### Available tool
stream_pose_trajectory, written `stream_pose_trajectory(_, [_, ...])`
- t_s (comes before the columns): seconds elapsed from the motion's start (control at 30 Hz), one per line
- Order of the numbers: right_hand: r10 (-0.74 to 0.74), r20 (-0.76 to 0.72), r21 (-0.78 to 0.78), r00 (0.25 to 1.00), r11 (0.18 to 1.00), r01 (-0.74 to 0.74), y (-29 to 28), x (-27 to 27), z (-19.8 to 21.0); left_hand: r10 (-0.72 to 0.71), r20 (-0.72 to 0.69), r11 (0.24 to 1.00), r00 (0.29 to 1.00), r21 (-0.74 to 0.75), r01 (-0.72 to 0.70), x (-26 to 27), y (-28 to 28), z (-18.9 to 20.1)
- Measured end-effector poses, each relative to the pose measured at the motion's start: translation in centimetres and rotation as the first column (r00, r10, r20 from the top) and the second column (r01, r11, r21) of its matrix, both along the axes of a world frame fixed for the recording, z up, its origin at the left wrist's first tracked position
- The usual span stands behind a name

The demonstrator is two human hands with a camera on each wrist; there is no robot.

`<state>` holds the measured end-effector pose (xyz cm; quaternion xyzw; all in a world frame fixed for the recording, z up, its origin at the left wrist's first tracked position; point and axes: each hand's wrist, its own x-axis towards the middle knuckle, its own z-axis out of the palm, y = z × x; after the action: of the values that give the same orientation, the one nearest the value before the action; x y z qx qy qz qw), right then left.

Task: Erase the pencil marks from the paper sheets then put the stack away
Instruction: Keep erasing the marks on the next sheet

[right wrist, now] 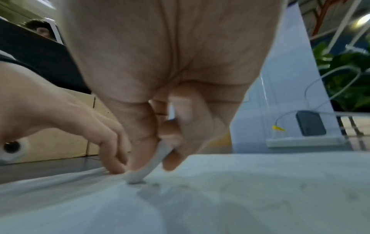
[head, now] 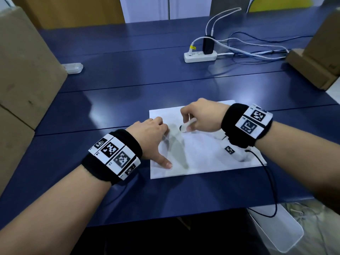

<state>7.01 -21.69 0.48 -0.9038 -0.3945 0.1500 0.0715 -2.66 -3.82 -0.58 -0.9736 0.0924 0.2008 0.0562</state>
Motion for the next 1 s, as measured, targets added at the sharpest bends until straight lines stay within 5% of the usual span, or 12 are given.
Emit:
stream_pose_trajectory(0.23, [0.235, -0.279, -0.132, 0.931, 0.951, -0.28, -0.8, -2.4, 0.2, -0.006, -0.001, 1.0, 1.0, 0.018, 0.006, 0.0, -0.2, 0.1])
stream_pose_trajectory(0.37, [0.046, -0.046, -0.05, 0.998, 0.998, -0.049, -0.1, -0.5, 0.3, -0.005, 0.004, 1.0, 1.0, 0.0, 0.005, 0.0, -0.1, 0.0])
stream_pose_trajectory(0.43, [-0.03, -0.042, -0.019, 0.999, 0.999, 0.029, -0.3, 0.4, 0.2, -0.001, 0.005, 1.0, 1.0, -0.021, 0.001, -0.2, 0.1, 0.0])
stream_pose_trajectory(0.63, [0.204, -0.321, -0.143, 0.925, 0.955, -0.26, -1.4, -2.8, 0.2, -0.007, -0.014, 0.999, 1.0, -0.05, 0.006, -1.1, 0.7, -0.1])
stream_pose_trajectory(0.83, [-0.042, -0.038, -0.021, 0.998, 0.999, 0.041, -0.7, -0.1, 0.3, -0.034, -0.015, 0.999, 0.999, -0.003, 0.034, -1.1, 0.4, -0.2])
stream_pose_trajectory(1.0, [0.193, -0.264, -0.141, 0.945, 0.961, -0.236, -1.3, -2.5, 0.5, -0.021, -0.022, 1.0, 1.0, 0.003, 0.021, -1.1, 0.4, -0.3])
